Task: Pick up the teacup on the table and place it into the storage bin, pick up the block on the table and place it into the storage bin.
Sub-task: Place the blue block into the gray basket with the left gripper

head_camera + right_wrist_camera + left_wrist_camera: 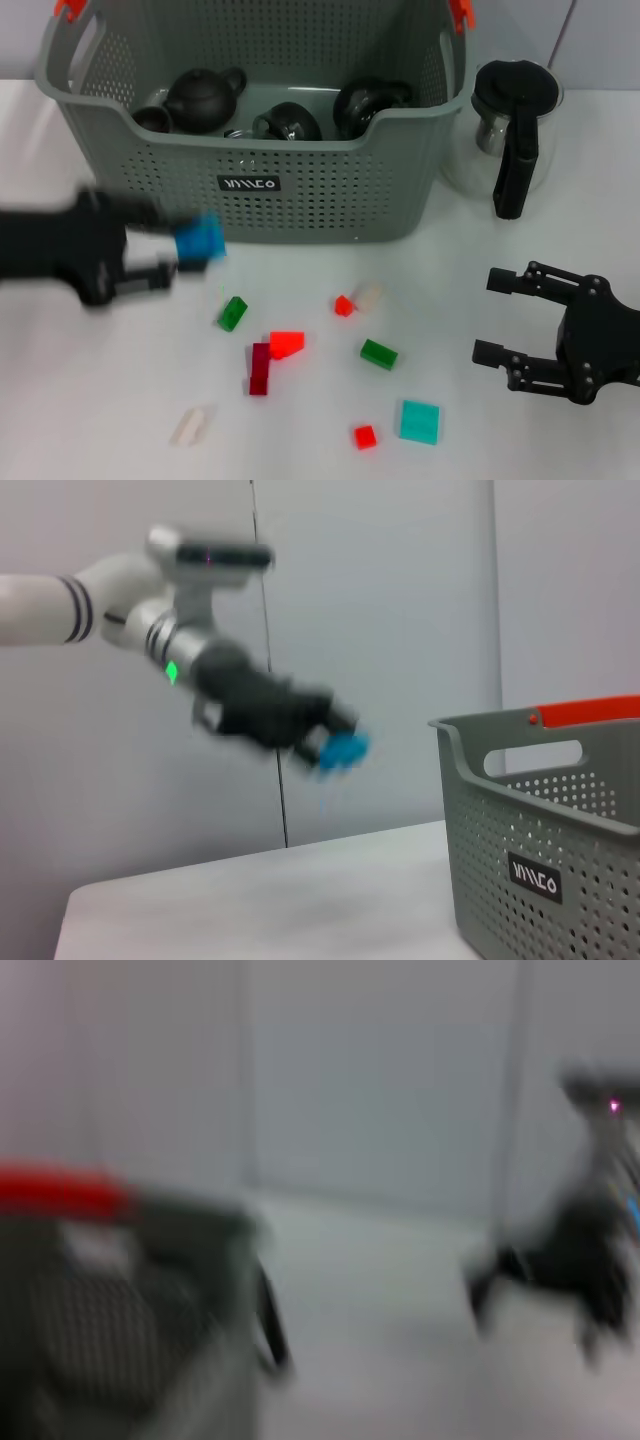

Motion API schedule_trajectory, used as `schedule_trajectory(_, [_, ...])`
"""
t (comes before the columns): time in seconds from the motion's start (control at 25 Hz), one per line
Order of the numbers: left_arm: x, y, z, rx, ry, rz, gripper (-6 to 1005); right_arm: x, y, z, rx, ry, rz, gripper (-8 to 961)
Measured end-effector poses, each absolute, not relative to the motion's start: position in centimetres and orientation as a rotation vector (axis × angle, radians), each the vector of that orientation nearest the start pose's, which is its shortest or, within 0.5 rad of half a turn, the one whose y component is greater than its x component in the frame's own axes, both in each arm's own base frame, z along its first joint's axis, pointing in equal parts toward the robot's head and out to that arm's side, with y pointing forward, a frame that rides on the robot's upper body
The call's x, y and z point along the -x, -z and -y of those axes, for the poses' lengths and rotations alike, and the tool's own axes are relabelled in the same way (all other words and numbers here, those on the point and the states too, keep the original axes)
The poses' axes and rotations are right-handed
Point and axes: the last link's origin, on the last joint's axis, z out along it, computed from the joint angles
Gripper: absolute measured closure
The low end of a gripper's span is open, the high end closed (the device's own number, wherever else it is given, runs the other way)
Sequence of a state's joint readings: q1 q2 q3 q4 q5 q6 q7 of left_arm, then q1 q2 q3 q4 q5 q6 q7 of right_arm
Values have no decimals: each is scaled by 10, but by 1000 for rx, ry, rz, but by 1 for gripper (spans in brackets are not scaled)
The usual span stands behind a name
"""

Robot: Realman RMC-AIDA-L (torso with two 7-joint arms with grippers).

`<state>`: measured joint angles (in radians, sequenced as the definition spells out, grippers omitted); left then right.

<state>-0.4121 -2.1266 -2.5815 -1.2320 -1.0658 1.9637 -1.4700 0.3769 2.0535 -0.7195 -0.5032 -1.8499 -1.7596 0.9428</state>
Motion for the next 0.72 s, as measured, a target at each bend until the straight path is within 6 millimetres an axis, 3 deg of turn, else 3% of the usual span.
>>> schedule_trajectory(0.16, [209, -110, -316, 2707, 692, 319, 595, -286, 5, -262, 2711, -952, -276, 130])
schedule_trajectory(0.36, [163, -112, -370, 2614, 649, 372, 595, -285, 7, -262, 2713, -958, -275, 129])
schedule_trajectory(0.52, [134, -79, -413, 2602, 473, 352, 595, -284, 8, -262, 2711, -962, -274, 129])
schedule_trajectory(0.72, [126, -28, -446, 2536, 227, 323, 594, -282, 9, -262, 2711, -969, -273, 129])
